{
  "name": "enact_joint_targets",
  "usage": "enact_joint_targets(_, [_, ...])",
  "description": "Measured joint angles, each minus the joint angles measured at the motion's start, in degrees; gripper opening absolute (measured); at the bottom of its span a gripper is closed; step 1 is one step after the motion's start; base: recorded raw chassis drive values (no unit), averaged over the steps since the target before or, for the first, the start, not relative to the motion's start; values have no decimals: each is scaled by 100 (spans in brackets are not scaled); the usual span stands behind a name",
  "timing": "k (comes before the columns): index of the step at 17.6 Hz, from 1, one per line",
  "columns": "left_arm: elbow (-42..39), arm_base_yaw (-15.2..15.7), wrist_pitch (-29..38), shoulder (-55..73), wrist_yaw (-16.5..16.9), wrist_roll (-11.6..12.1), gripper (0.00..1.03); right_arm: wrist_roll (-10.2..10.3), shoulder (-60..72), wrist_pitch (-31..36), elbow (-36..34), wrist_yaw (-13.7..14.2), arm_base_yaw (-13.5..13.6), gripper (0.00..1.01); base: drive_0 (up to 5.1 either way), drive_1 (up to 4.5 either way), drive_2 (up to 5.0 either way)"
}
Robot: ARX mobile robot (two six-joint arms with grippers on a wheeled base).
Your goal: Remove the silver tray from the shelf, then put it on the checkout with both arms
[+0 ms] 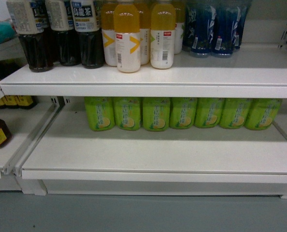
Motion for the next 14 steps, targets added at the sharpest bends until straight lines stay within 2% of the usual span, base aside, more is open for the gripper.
enact_joint_targets(14, [0,0,0,0,7,2,98,7,0,-4,0,0,-2,98,0,0,0])
